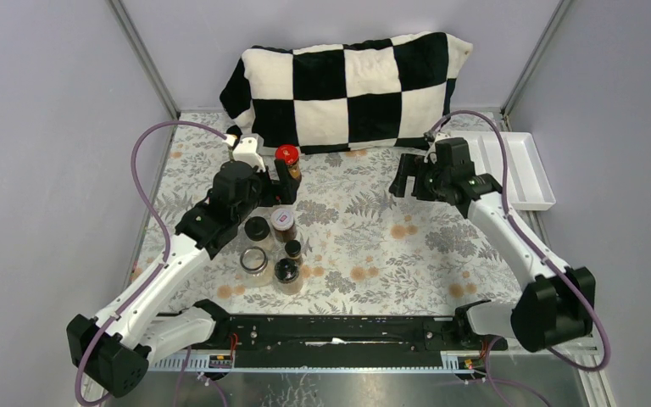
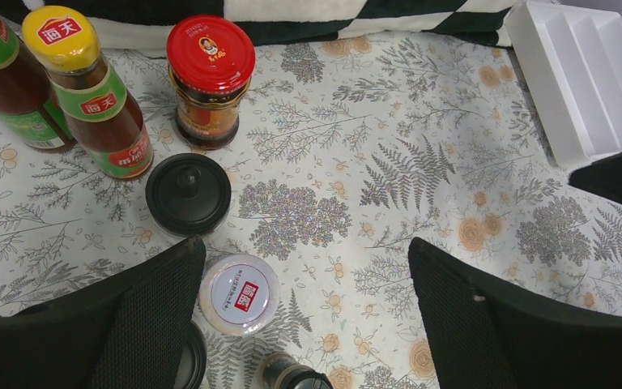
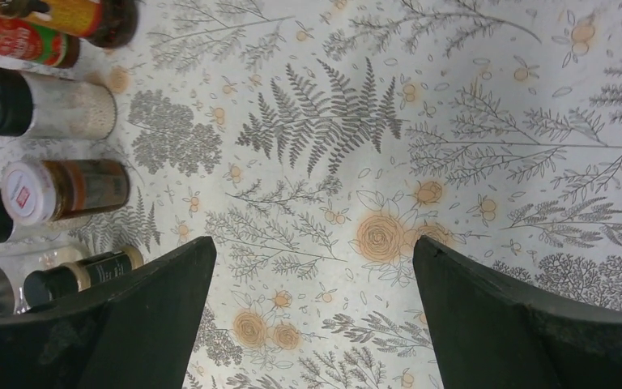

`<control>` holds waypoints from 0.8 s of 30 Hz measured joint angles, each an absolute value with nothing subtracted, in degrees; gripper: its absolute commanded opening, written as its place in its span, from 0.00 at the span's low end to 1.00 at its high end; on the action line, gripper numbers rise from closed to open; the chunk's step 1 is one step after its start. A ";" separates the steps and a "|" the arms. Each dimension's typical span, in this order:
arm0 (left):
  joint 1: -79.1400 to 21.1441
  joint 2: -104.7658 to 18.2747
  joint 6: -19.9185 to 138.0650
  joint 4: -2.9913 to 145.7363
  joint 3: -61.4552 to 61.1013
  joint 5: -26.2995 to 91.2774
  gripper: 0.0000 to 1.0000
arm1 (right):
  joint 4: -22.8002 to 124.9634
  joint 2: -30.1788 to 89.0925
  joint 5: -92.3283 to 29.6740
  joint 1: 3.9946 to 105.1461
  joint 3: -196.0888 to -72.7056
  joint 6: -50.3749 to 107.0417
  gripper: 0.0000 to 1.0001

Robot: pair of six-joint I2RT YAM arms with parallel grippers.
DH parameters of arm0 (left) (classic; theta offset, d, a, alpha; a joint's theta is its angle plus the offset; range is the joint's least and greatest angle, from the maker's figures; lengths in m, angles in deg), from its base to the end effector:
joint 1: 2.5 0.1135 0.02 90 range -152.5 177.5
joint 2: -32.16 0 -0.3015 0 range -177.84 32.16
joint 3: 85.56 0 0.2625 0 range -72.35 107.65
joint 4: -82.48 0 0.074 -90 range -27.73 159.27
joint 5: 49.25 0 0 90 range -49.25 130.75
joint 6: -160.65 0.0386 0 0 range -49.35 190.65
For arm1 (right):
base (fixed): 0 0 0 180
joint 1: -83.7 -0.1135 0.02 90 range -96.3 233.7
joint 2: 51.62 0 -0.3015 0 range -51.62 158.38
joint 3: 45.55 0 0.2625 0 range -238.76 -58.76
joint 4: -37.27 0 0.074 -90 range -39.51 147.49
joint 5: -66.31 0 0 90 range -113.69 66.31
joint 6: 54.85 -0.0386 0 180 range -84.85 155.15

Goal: Organize the condiment bottles
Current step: Move the storage box to the center of the board.

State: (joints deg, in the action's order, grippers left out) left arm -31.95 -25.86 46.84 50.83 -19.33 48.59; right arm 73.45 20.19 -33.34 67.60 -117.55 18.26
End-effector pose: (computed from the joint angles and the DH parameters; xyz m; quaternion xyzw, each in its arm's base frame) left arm 0.1969 -0.1051 0.3621 0.0036 0.8349 -0.1943 0.5150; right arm 0.2663 0.0836 0.3350 -0.0321 0.8881 0.2003 0.4126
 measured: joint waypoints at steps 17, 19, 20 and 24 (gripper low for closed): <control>-31.69 -23.80 46.82 50.42 -19.35 45.96 0.99 | 79.35 30.74 -20.90 77.24 -130.97 15.84 1.00; -31.69 -23.45 46.82 50.42 -19.35 45.81 0.99 | 79.33 31.03 -20.03 78.72 -130.97 15.23 0.99; -31.69 -23.24 46.82 50.42 -19.35 45.79 0.99 | 79.26 31.31 -19.57 79.25 -130.97 14.92 0.98; -31.69 -22.27 46.82 50.40 -19.40 45.74 0.99 | 77.88 33.78 -16.55 80.45 -130.77 13.67 0.97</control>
